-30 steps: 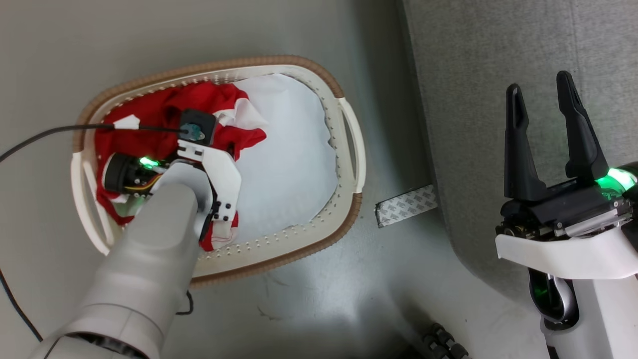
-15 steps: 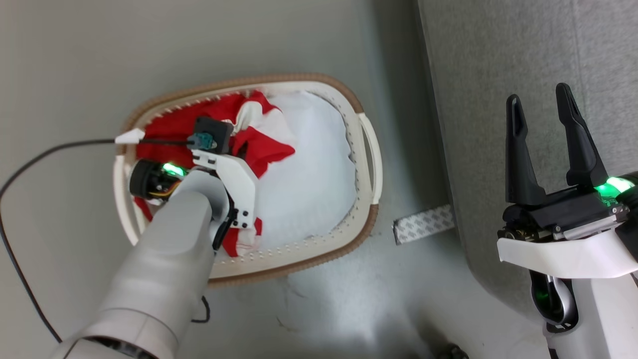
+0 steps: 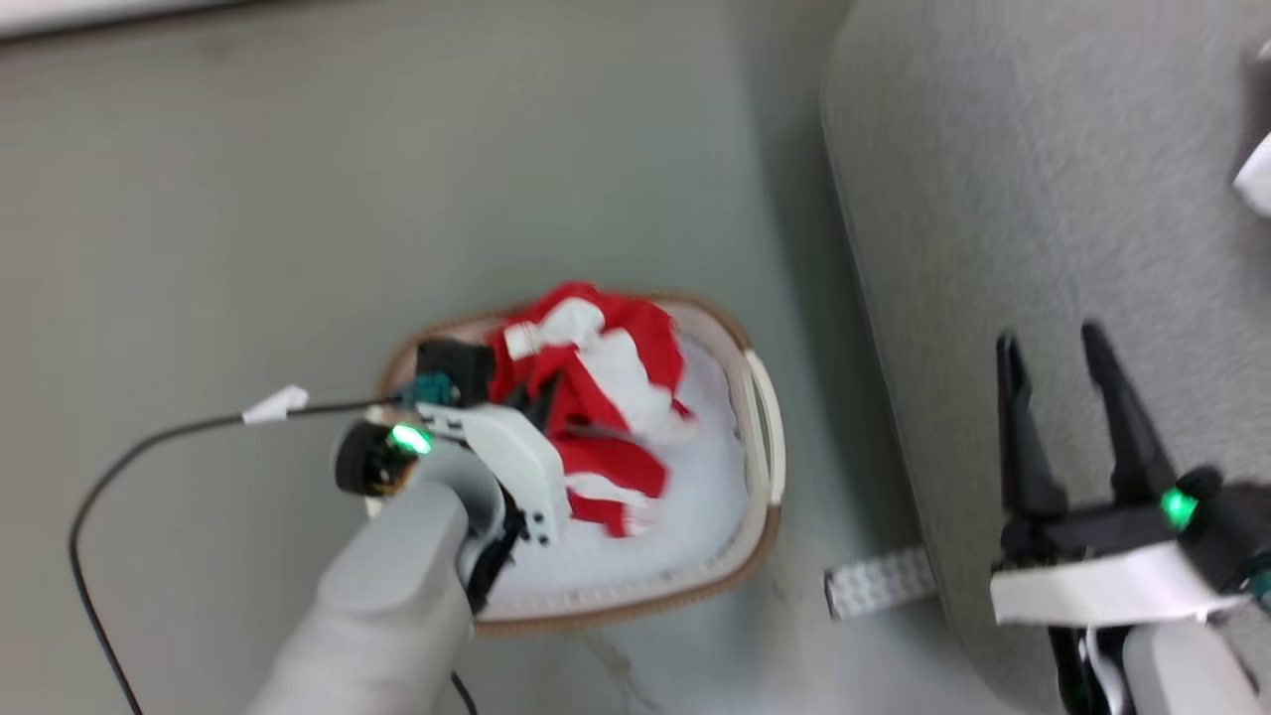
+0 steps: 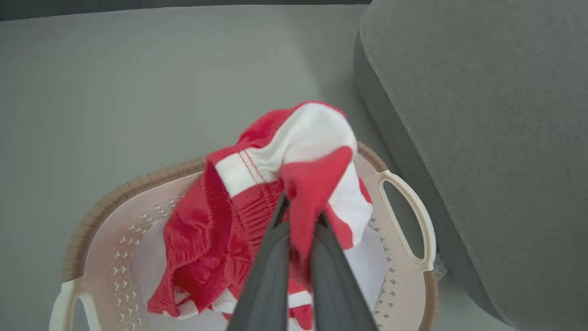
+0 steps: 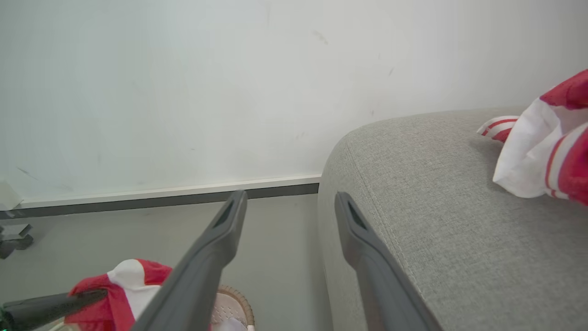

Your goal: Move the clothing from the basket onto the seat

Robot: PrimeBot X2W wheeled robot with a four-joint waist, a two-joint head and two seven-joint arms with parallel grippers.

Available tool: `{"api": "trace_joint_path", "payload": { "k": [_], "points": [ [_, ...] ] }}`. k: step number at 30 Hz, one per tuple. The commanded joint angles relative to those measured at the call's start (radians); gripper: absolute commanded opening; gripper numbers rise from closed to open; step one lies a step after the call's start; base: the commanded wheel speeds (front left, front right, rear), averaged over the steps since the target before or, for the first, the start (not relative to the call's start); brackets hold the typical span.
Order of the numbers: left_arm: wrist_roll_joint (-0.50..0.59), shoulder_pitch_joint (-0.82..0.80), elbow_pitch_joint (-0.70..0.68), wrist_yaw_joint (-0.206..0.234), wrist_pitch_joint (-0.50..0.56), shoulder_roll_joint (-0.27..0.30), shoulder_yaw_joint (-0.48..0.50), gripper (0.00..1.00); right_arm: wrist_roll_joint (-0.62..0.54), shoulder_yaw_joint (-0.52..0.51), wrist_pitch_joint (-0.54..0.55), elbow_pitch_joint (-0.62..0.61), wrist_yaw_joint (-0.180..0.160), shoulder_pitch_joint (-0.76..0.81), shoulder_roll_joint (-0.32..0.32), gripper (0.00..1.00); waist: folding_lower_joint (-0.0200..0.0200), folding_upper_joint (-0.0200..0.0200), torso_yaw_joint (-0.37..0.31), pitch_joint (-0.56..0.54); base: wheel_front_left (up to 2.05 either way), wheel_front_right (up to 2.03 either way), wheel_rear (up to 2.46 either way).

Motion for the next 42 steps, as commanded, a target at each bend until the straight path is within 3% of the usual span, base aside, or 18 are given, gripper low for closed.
{"api": "trace_joint_path", "payload": {
  "k": [1,10,19,32,42],
  "points": [
    [-0.027,0.031,-0.02,-0.001,-0.001,0.002,-0.011,0.0,-0.012,-0.002,0.0,0.012,-0.002,0.032,-0.002,1.0,0.0001,0.0,0.05,-0.14,0.0,0.0,0.0],
    [-0.132,0.134,-0.16,0.027,-0.006,0.002,-0.071,0.0,-0.033,-0.003,0.0,0.075,-0.002,0.154,-0.002,1.0,0.0001,0.0,0.093,-0.37,0.0,0.0,0.0],
    [-0.166,0.205,-0.326,0.082,0.009,0.006,-0.092,0.0,-0.077,0.025,0.0,0.126,-0.002,0.251,-0.002,1.0,0.0001,0.0,0.124,-0.551,0.0,0.0,0.0],
    [-0.144,0.242,-0.665,0.175,0.112,0.107,-0.09,0.0,-0.125,0.09,0.0,0.106,-0.002,0.282,-0.004,1.0,0.0001,0.0,0.164,-0.635,0.0,0.0,0.0],
    [-0.128,0.278,-0.837,0.226,0.181,0.141,-0.113,0.0,-0.126,0.253,0.0,0.095,-0.002,0.14,-0.063,1.0,0.0001,0.0,0.172,-0.642,0.0,0.0,0.0]
  ]
}}
